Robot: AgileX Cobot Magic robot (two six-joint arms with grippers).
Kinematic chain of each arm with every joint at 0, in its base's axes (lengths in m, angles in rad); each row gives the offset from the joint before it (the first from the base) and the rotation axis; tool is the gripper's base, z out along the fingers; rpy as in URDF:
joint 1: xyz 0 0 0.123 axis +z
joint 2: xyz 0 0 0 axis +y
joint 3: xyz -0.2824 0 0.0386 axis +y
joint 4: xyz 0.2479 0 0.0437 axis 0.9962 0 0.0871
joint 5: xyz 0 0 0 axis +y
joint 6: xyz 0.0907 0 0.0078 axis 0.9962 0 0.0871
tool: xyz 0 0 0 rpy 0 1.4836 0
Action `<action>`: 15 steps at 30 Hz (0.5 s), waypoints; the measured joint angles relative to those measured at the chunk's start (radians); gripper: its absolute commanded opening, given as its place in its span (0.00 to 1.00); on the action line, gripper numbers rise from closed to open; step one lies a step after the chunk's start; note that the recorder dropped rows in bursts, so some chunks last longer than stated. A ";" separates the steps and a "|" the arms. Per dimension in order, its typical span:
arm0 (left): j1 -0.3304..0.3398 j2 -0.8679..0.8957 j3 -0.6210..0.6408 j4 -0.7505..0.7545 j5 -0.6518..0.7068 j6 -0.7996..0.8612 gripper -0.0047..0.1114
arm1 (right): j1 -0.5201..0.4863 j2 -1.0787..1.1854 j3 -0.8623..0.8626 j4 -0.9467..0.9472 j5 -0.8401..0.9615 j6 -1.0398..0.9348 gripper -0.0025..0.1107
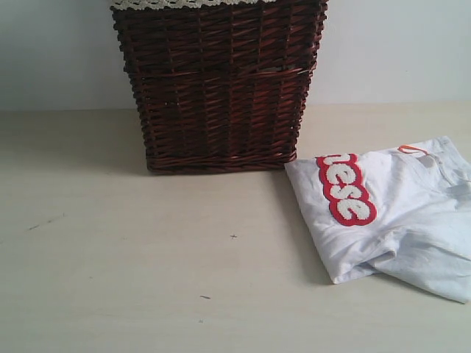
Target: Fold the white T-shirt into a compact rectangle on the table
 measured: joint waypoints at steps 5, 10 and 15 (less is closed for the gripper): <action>0.000 0.000 0.000 0.000 0.000 0.000 0.04 | 0.000 0.000 0.000 0.000 0.000 0.000 0.02; 0.000 0.000 0.000 0.000 0.000 0.000 0.04 | 0.000 0.000 0.000 0.000 0.000 0.000 0.02; 0.000 0.000 0.000 0.000 0.000 0.000 0.04 | 0.009 0.000 0.000 -0.002 0.004 0.000 0.02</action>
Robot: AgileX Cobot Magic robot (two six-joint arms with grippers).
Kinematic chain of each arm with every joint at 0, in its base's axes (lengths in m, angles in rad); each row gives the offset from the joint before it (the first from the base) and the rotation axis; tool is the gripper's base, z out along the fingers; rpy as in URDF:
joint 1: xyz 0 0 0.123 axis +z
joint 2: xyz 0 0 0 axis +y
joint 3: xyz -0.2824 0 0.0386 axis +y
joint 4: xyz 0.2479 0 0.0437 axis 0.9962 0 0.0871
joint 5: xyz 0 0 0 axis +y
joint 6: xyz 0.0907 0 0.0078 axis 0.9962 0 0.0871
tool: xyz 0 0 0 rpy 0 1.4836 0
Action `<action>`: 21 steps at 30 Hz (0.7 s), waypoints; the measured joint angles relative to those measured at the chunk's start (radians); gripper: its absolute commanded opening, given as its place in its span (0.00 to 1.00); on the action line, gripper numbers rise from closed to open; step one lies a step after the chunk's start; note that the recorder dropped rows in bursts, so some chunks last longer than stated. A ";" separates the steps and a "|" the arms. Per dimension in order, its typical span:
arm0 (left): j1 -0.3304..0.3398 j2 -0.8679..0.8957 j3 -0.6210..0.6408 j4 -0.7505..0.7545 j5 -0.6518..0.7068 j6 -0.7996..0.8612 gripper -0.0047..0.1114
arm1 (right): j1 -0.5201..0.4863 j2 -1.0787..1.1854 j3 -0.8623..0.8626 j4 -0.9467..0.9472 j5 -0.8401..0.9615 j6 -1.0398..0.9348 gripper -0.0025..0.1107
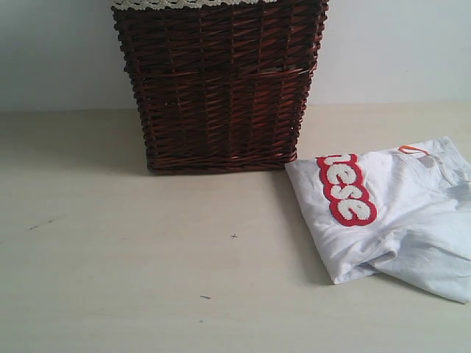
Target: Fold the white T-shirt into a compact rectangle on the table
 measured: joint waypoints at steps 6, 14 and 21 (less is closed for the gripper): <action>0.000 0.000 0.000 0.000 0.001 0.000 0.04 | -0.005 0.000 0.005 -0.082 -0.019 0.000 0.02; 0.000 0.000 0.000 0.000 0.001 0.000 0.04 | -0.096 0.000 0.063 -0.263 -0.286 0.010 0.02; 0.000 0.000 0.000 0.000 0.001 0.000 0.04 | -0.186 0.002 0.191 -0.567 -0.427 0.334 0.02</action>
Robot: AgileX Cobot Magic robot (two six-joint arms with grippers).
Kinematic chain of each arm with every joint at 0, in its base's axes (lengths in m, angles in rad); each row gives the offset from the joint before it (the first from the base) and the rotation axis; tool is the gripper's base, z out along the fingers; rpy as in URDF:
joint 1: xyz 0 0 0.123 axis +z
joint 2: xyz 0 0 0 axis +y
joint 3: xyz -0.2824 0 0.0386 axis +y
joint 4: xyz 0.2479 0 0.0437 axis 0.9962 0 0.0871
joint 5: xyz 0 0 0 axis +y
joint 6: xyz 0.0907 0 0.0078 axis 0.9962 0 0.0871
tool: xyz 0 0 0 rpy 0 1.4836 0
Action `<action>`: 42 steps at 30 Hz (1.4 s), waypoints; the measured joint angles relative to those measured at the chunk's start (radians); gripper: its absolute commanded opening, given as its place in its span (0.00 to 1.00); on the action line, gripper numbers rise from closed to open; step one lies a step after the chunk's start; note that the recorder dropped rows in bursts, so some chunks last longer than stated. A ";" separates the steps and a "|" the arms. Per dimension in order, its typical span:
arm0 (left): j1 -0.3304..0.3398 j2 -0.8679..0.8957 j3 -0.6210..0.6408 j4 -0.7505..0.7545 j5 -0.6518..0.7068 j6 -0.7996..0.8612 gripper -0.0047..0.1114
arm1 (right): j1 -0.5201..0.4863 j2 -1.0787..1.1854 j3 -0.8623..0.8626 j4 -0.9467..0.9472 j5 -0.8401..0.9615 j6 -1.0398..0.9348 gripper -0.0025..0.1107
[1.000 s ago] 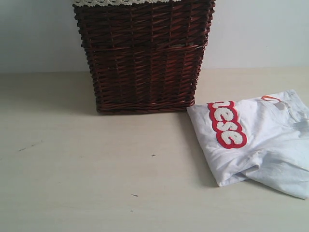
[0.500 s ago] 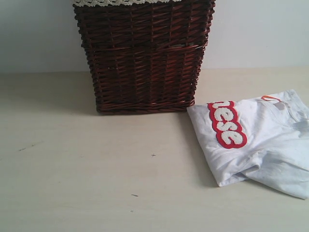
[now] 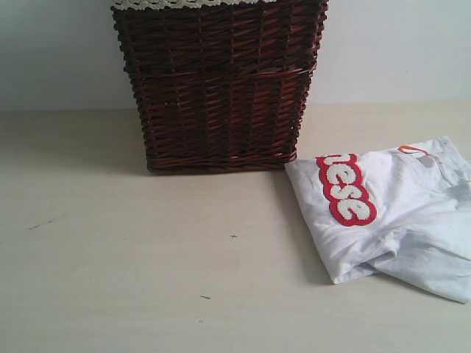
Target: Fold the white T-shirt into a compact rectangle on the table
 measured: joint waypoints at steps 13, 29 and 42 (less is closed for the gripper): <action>0.000 0.000 0.000 0.000 0.000 0.000 0.04 | -0.020 0.002 0.359 -0.125 -0.071 0.190 0.02; 0.000 0.000 0.000 0.000 0.000 0.000 0.04 | -0.020 0.002 0.482 -0.065 0.037 0.141 0.02; 0.000 0.000 0.000 0.000 0.000 0.000 0.04 | -0.020 0.002 0.482 -0.055 0.057 0.153 0.02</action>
